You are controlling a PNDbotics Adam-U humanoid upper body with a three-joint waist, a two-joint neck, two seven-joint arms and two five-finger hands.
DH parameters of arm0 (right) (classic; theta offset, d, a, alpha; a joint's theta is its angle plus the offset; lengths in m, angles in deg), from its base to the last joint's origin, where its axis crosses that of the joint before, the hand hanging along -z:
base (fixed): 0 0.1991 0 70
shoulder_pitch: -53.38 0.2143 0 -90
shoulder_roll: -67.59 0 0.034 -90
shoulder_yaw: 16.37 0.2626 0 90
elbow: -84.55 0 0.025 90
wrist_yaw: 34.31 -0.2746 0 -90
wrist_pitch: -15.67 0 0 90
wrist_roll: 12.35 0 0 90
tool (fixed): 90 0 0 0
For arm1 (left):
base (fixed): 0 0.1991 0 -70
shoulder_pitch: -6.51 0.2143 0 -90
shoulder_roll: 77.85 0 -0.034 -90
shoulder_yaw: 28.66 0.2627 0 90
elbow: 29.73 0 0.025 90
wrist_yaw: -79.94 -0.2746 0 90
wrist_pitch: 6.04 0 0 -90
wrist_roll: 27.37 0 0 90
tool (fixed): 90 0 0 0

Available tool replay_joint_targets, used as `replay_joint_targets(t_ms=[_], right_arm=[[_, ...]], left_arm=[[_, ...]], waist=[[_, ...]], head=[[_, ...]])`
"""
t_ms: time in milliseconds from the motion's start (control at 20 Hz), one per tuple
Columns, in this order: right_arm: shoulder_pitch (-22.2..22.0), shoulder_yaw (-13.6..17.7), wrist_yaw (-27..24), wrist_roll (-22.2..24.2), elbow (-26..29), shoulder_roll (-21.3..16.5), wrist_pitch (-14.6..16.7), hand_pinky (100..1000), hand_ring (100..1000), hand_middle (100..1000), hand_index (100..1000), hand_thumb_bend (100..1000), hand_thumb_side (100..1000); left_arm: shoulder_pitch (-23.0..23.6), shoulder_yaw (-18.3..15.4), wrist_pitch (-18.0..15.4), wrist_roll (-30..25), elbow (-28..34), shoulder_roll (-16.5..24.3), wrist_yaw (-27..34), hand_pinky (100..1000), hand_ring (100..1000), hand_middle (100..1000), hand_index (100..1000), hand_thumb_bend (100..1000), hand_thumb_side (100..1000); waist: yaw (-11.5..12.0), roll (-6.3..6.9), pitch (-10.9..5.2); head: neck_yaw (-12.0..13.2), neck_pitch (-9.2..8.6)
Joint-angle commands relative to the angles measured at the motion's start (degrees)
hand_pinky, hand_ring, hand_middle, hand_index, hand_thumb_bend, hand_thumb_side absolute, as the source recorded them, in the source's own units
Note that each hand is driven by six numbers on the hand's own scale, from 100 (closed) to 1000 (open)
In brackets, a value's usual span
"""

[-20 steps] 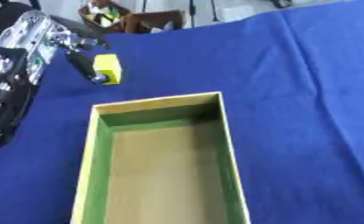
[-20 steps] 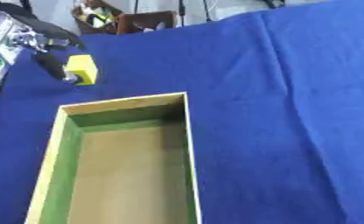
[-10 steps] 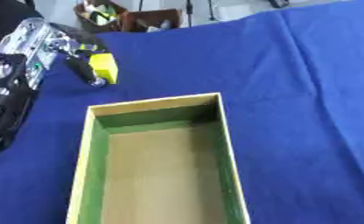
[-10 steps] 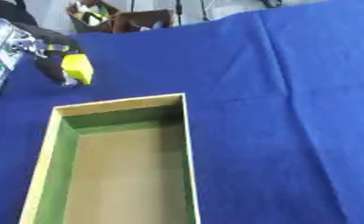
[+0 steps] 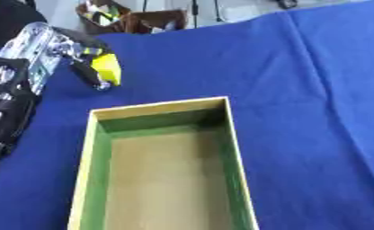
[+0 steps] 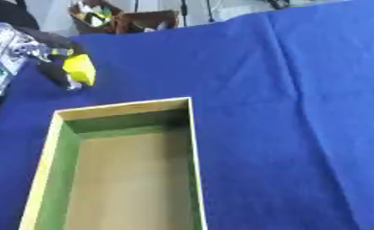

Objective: Pick up objects on the table and place them in the box.

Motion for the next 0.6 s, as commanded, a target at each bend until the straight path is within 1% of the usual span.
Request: replay_joint_targets(t_ms=[50, 100, 150, 250, 300, 350, 400, 450, 500, 550, 600], right_arm=[[0.24, 0.20, 0.45, -0.14, 1.05, -1.10, -0.14, 572, 629, 492, 760, 100, 675], [0.23, 0.22, 0.45, -0.18, 1.05, -1.12, -0.15, 572, 629, 493, 760, 100, 675], [0.22, 0.23, 0.45, -0.22, 1.05, -1.13, -0.17, 572, 629, 492, 760, 100, 674], [0.20, 0.26, 0.40, -0.32, 1.05, -1.14, -0.22, 571, 629, 492, 760, 100, 672], [0.20, 0.26, 0.38, -0.35, 1.05, -1.16, -0.25, 571, 629, 492, 760, 100, 672], [0.20, 0.26, 0.36, -0.38, 1.05, -1.16, -0.27, 571, 629, 493, 760, 100, 671], [0.19, 0.27, 0.34, -0.41, 1.05, -1.16, -0.29, 571, 629, 493, 760, 100, 671], [0.19, 0.28, 0.31, -0.45, 1.05, -1.15, -0.32, 571, 629, 493, 760, 100, 669], [0.18, 0.30, 0.30, -0.48, 1.05, -1.14, -0.35, 571, 629, 493, 760, 100, 668], [0.17, 0.32, 0.28, -0.52, 1.05, -1.14, -0.36, 572, 629, 493, 760, 100, 668], [0.16, 0.35, 0.27, -0.56, 1.05, -1.14, -0.39, 572, 629, 493, 760, 100, 667]], left_arm=[[-1.00, -0.74, 0.56, -0.15, 0.62, 2.14, 2.13, 425, 572, 680, 876, 100, 468], [-1.04, -0.70, 0.86, -0.20, 0.65, 2.17, 2.73, 409, 558, 653, 855, 100, 463], [-1.07, -0.71, 1.22, -0.20, 0.65, 2.18, 3.35, 367, 509, 550, 766, 100, 463], [-1.17, -0.77, 2.14, 0.06, 0.69, 2.21, 4.62, 320, 481, 486, 672, 100, 494], [-1.20, -0.74, 2.58, 0.26, 0.74, 2.23, 5.14, 303, 474, 469, 636, 100, 478], [-1.23, -0.72, 2.98, 0.35, 0.75, 2.22, 5.76, 288, 470, 457, 605, 100, 333], [-1.27, -0.73, 3.45, 0.39, 0.74, 2.21, 6.44, 288, 471, 457, 600, 100, 300], [-1.29, -0.74, 3.95, 0.42, 0.74, 2.20, 7.09, 277, 468, 433, 551, 100, 245], [-1.29, -0.74, 4.49, 0.55, 0.75, 2.19, 7.65, 268, 462, 414, 525, 100, 247], [-1.28, -0.76, 5.00, 0.88, 0.82, 2.16, 8.13, 245, 447, 379, 476, 100, 250], [-1.21, -0.78, 5.51, 1.43, 0.89, 2.12, 8.57, 234, 438, 364, 456, 100, 249]], waist=[[0.07, -0.29, -1.27], [0.07, -0.29, -1.29], [0.09, -0.30, -1.33], [0.14, -0.29, -1.42], [0.16, -0.28, -1.47], [0.19, -0.26, -1.54], [0.21, -0.23, -1.62], [0.21, -0.21, -1.72], [0.20, -0.18, -1.83], [0.18, -0.17, -1.93], [0.14, -0.16, -2.04]], head=[[-0.07, -0.27], [-0.09, -0.28], [-0.12, -0.27], [-0.12, -0.19], [-0.13, -0.13], [-0.11, -0.03], [-0.09, 0.06], [-0.06, 0.15], [-0.03, 0.23], [0.00, 0.30], [0.03, 0.37]])
